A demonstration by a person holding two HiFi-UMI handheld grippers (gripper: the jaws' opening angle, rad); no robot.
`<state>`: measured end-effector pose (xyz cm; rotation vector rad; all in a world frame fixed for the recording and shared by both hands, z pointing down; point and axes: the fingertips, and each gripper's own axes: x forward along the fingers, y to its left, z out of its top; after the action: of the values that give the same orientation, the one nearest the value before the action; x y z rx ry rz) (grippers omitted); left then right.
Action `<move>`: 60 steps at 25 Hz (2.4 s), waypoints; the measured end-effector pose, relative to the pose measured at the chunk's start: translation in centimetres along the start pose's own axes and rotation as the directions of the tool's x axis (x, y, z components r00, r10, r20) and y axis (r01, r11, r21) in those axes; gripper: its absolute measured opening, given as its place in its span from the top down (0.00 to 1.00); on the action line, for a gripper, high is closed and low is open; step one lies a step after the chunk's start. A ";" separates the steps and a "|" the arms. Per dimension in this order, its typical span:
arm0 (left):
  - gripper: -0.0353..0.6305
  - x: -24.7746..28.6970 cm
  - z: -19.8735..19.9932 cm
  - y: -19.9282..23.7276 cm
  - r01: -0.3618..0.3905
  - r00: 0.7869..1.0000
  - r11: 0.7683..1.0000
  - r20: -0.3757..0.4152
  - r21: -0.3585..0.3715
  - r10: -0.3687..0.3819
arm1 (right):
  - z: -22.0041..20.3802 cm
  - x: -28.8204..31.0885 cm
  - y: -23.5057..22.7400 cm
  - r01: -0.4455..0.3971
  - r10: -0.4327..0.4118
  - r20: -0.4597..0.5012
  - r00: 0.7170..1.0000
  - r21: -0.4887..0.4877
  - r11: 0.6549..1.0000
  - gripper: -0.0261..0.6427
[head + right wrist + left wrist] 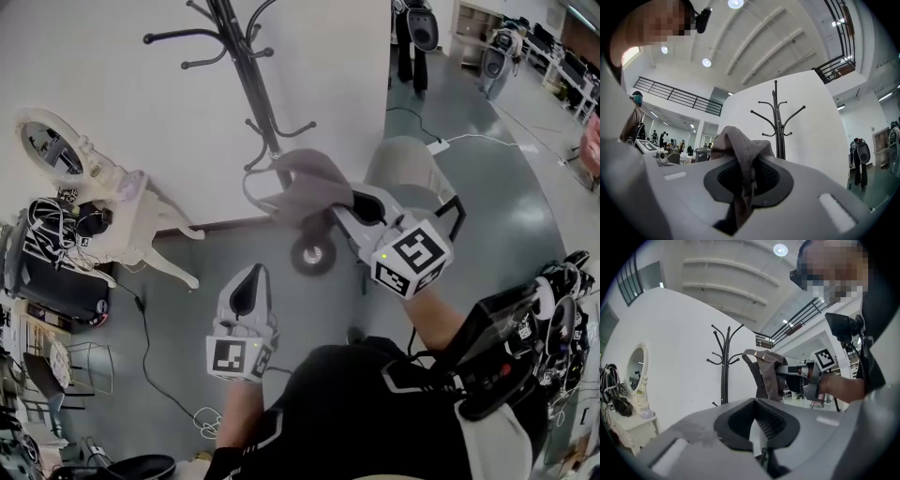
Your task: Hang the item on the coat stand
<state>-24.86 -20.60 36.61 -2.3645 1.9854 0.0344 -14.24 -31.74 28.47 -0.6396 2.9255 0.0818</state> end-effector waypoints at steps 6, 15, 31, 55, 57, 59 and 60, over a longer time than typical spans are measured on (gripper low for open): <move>0.91 3.1 1.6 1.7 -0.054 0.997 0.997 0.051 -0.053 0.057 | 1.2 2.4 -4.0 0.005 -0.005 0.008 1.000 0.004 1.000 0.91; 0.91 7.6 3.4 3.7 -0.117 0.989 0.993 0.083 -0.032 0.120 | 1.9 4.8 -7.4 -0.059 0.059 0.029 0.998 0.007 0.998 0.91; 0.91 9.7 -1.4 6.5 -0.159 0.987 0.987 -0.011 -0.017 0.159 | 3.8 8.2 -12.9 -0.072 0.069 0.098 0.993 0.025 0.997 0.91; 0.91 11.4 -8.0 13.9 0.057 0.994 0.997 -0.091 -0.049 -0.061 | 8.0 11.8 -18.1 0.230 -0.226 0.222 0.948 0.009 0.973 0.91; 0.91 11.5 -8.0 14.5 0.059 0.994 0.997 -0.090 -0.053 -0.063 | 7.8 12.5 -18.2 0.243 -0.238 0.222 0.946 0.006 0.970 0.91; 0.91 11.6 -8.0 15.3 0.062 0.994 0.997 -0.083 -0.051 -0.066 | 7.6 13.1 -18.3 0.255 -0.249 0.222 0.943 -0.001 0.967 0.91; 0.91 11.5 -8.0 15.6 0.064 0.995 0.997 -0.079 -0.049 -0.067 | 7.5 13.4 -18.3 0.260 -0.253 0.222 0.942 -0.003 0.966 0.91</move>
<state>-38.39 -35.09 43.60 -2.4970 1.9602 -0.0191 -17.66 -53.26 18.58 -0.9461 2.6100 0.1600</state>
